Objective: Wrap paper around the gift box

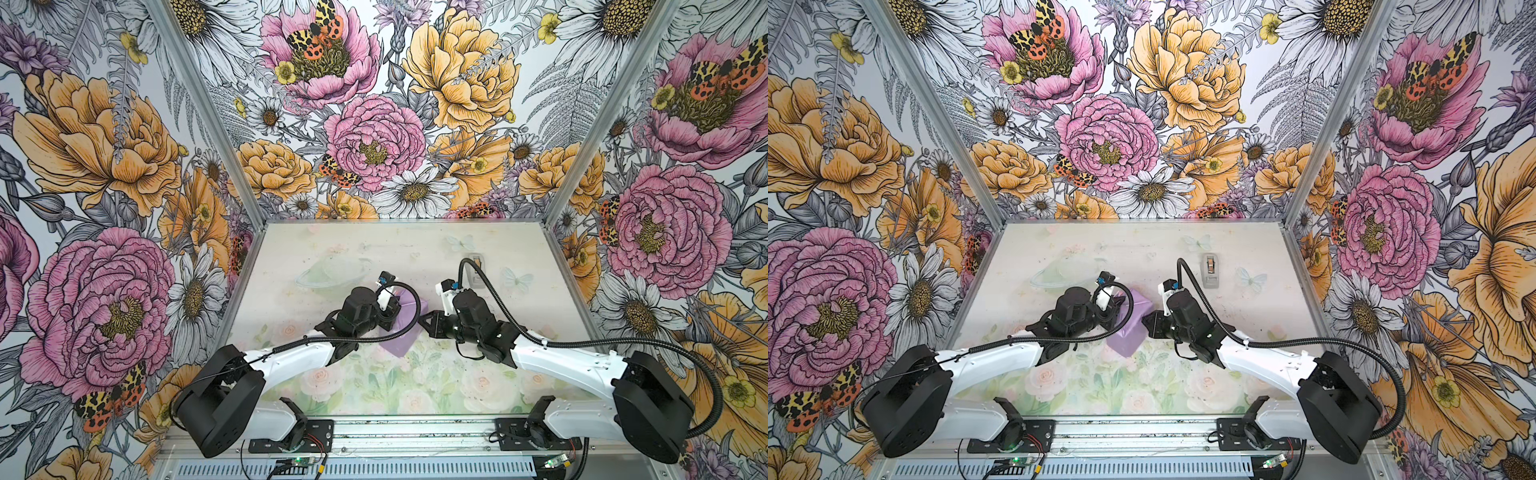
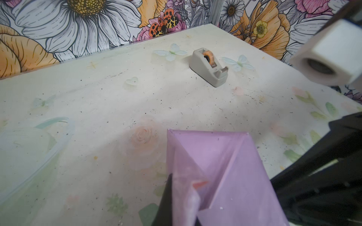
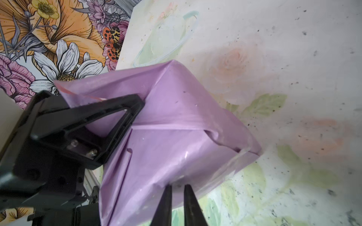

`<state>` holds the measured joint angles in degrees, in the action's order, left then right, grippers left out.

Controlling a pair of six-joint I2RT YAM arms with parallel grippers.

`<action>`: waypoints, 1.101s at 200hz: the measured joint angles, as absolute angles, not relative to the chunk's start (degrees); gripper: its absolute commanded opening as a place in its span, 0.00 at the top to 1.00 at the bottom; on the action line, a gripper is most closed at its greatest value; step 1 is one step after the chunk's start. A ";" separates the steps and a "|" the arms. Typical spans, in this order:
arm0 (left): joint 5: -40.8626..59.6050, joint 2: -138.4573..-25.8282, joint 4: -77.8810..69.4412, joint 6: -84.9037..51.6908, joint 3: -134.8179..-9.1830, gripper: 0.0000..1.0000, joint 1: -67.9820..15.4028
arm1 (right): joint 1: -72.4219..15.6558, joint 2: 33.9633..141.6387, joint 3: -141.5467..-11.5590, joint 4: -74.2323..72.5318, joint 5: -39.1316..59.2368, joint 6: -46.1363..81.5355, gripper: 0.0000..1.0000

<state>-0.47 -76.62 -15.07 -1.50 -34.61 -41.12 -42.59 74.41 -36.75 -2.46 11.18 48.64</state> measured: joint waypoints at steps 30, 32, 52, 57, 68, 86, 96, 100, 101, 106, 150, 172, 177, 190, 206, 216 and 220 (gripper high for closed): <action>-0.69 -75.96 -13.82 -0.40 -34.83 0.84 -41.67 | -42.59 76.16 -36.91 -3.68 11.16 48.71 0.87; -0.67 -75.92 -13.74 -0.30 -34.83 0.83 -41.67 | -42.59 76.23 -36.93 -3.70 11.14 48.71 0.86; -0.49 -75.44 -13.02 0.19 -34.83 0.82 -41.85 | -42.57 76.27 -36.97 -3.81 11.09 48.69 0.87; -0.40 -75.37 -12.91 0.23 -34.83 0.81 -41.85 | -42.57 76.27 -36.97 -3.79 11.07 48.66 0.87; -0.21 -75.33 -12.80 0.27 -34.83 0.80 -41.85 | -42.57 76.29 -36.97 -3.79 10.94 48.66 0.87; 0.08 -75.33 -12.73 0.60 -34.83 0.76 -41.93 | -42.52 76.31 -37.04 -3.77 10.92 48.64 0.87; 0.43 -75.33 -12.71 0.60 -34.83 0.72 -42.00 | -42.52 76.34 -37.06 -3.73 10.92 48.64 0.87; 0.64 -75.33 -12.69 0.75 -34.83 0.72 -42.06 | -42.52 76.34 -37.08 -3.73 10.92 48.66 0.87; 0.64 -75.33 -12.71 0.71 -34.83 0.71 -42.06 | -42.52 76.34 -37.08 -3.73 10.90 48.64 0.87; 0.80 -75.33 -12.69 0.84 -34.83 0.71 -42.11 | -42.50 76.40 -37.12 -3.70 10.87 48.64 0.87; 2.72 -75.33 -11.92 1.06 -35.48 0.69 -42.19 | -42.30 77.01 -37.69 -3.68 10.70 48.66 0.87; 4.38 -75.33 -11.51 1.08 -35.77 0.66 -42.65 | -42.30 77.01 -37.74 -3.68 10.50 48.66 0.87; 4.69 -75.33 -11.42 1.04 -35.77 0.64 -42.72 | -42.30 77.01 -37.74 -3.66 10.50 48.66 0.87; 5.61 -75.33 -11.33 1.06 -35.79 0.58 -42.81 | -42.30 77.01 -37.74 -3.66 10.28 48.66 0.87; 6.96 -75.33 -11.31 0.99 -35.81 0.53 -42.92 | -42.28 77.01 -37.74 -3.66 10.15 48.69 0.86; 7.62 -75.33 -11.31 0.67 -35.81 0.51 -42.92 | -42.04 77.01 -37.76 -3.66 10.09 48.69 0.86; 7.94 -75.33 -11.31 0.54 -35.81 0.50 -42.92 | -42.02 77.03 -37.78 -3.64 10.09 48.73 0.86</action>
<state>7.94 -75.33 -11.31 0.54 -35.81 -42.92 -42.02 77.03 -37.78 -3.64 10.09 48.73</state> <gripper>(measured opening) 0.482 0.138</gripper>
